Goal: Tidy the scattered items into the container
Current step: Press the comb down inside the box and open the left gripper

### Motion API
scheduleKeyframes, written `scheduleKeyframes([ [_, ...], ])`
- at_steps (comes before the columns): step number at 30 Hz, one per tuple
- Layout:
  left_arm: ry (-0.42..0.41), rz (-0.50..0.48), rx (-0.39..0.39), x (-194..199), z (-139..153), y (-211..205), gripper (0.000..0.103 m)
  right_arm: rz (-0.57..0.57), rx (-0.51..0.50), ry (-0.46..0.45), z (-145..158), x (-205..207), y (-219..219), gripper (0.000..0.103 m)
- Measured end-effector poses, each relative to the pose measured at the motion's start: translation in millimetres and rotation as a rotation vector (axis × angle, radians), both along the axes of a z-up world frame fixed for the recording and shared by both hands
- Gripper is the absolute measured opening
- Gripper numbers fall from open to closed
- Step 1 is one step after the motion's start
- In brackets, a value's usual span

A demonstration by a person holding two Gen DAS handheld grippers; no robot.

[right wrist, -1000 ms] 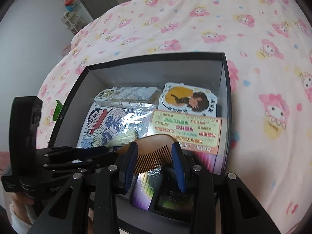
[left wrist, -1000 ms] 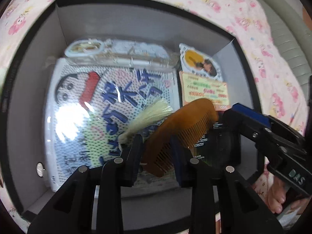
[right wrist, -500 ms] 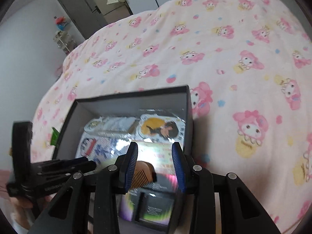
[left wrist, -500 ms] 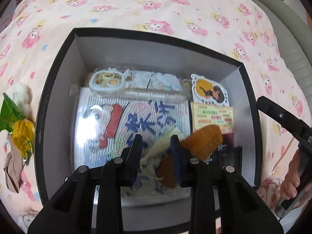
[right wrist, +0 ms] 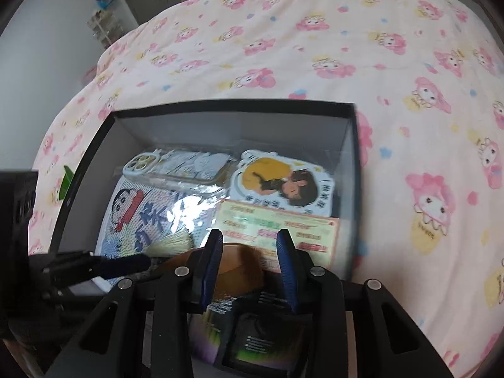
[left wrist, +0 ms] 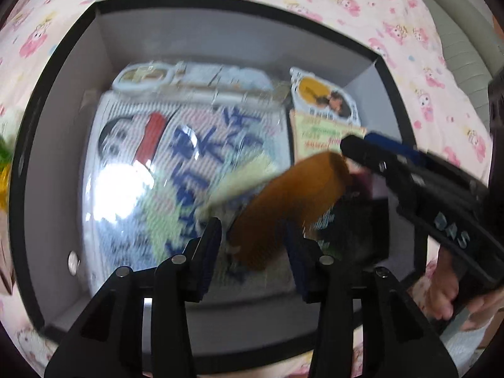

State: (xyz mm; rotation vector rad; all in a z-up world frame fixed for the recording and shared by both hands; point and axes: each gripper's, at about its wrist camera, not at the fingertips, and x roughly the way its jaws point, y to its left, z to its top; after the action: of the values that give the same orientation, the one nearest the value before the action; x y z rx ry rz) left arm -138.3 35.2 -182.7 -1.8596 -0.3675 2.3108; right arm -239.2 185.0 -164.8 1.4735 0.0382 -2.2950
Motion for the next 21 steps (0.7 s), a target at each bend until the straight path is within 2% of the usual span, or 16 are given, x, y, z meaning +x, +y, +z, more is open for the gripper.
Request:
scheduleKeyframes([
  [4, -0.017, -0.031, -0.038, 13, 3, -4, 0.042, 0.031, 0.077, 0.027, -2, 6, -9, 0.032],
  [7, -0.025, -0.037, -0.04, 18, 4, -2, 0.042, 0.04, 0.056, 0.042, 2, 7, -7, 0.032],
  [10, -0.021, -0.063, -0.007, 26, 6, 4, 0.042, 0.051, 0.063, 0.154, 16, 15, -9, 0.032],
  [11, -0.022, -0.067, -0.01, 27, 5, 5, 0.042, 0.058, 0.059, 0.163, 18, 17, -9, 0.032],
  [15, -0.03, -0.063, -0.098, 34, 4, 6, 0.042, 0.068, 0.049, 0.066, 1, 9, -12, 0.032],
  [17, -0.043, -0.045, -0.142, 38, 3, 0, 0.039, 0.071, 0.112, 0.084, -4, 9, -15, 0.032],
  [21, -0.042, -0.011, -0.146, 48, 9, -15, 0.039, 0.082, 0.124, 0.078, -5, 11, -20, 0.032],
])
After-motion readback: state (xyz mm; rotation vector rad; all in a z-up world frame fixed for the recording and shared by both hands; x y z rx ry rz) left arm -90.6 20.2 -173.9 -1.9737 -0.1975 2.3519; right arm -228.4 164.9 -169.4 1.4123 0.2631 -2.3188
